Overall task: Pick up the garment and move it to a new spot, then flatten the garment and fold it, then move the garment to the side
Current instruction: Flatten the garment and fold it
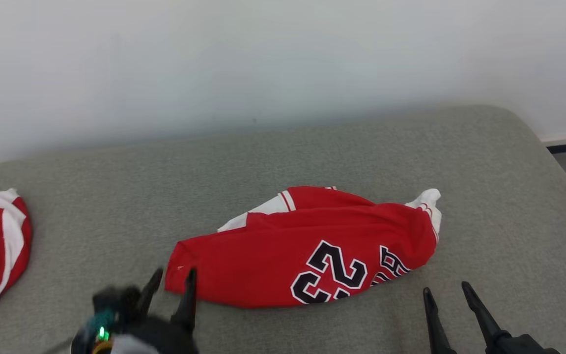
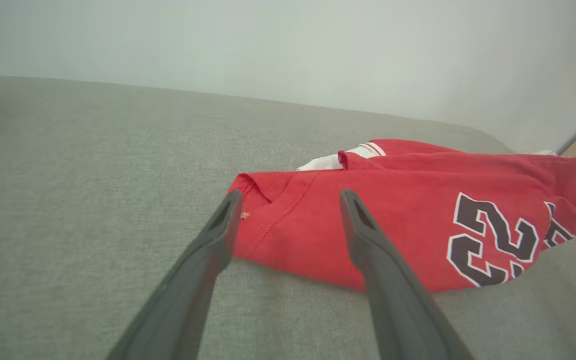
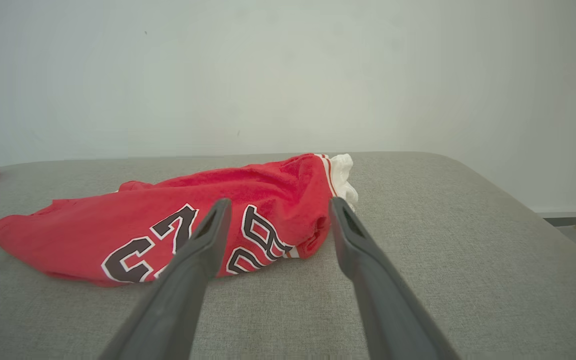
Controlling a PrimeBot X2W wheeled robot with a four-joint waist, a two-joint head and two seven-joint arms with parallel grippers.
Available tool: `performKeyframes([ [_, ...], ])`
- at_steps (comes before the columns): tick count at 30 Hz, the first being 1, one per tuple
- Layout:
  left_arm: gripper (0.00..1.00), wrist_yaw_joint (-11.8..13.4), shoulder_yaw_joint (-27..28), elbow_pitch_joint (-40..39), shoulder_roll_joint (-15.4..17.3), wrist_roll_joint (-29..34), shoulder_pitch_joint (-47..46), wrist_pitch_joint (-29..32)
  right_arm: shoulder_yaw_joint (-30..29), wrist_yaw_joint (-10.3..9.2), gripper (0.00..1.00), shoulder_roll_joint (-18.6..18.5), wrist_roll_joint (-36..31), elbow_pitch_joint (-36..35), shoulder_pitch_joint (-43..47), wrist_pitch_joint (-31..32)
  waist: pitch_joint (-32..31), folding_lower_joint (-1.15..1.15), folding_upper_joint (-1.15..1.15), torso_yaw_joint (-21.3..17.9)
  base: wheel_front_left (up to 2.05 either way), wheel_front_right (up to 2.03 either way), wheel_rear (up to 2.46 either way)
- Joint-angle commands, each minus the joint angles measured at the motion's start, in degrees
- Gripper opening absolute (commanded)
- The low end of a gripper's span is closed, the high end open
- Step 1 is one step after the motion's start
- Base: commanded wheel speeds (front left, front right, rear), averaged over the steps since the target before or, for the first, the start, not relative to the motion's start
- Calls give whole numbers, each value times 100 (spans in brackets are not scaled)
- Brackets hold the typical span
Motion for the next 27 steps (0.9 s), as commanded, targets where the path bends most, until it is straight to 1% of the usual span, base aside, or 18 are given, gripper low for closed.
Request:
performKeyframes([
  [1,100,17,-25,229,-39,-153,-483,299,67,5,100,8,56,15,-78,10,153,0,0,-225,0,0,0],
  [2,100,28,-52,388,-62,-194,-753,473,83,5,100,8,64,18,-87,17,203,0,0,-286,0,0,0],
  [6,100,238,-85,993,-162,-426,-1599,1121,216,5,100,11,128,31,-150,44,410,0,0,-553,0,0,0],
  [11,100,432,-216,1569,-224,-570,-2235,1549,383,5,100,12,262,69,-278,18,628,0,0,-857,0,0,0],
  [16,100,554,-280,2054,-239,-727,-2689,1963,495,5,100,12,355,131,-393,-29,806,0,0,-1073,0,0,0],
  [20,100,600,-270,2241,-243,-859,-2898,2122,539,5,100,13,403,168,-463,-58,889,0,0,-1156,0,0,0],
  [22,100,692,-251,2402,-244,-904,-2995,2302,562,5,100,13,412,194,-470,-85,928,0,0,-1196,0,0,0],
  [23,100,797,-219,2490,-245,-951,-3136,2391,584,5,100,12,428,225,-479,-90,950,0,0,-1228,0,0,0],
  [24,100,823,-230,2522,-247,-949,-3174,2433,587,5,100,12,433,233,-490,-97,956,0,0,-1240,0,0,0],
  [27,100,831,-216,2596,-246,-997,-3245,2513,603,5,100,13,442,250,-505,-118,963,0,0,-1260,0,0,0],
])
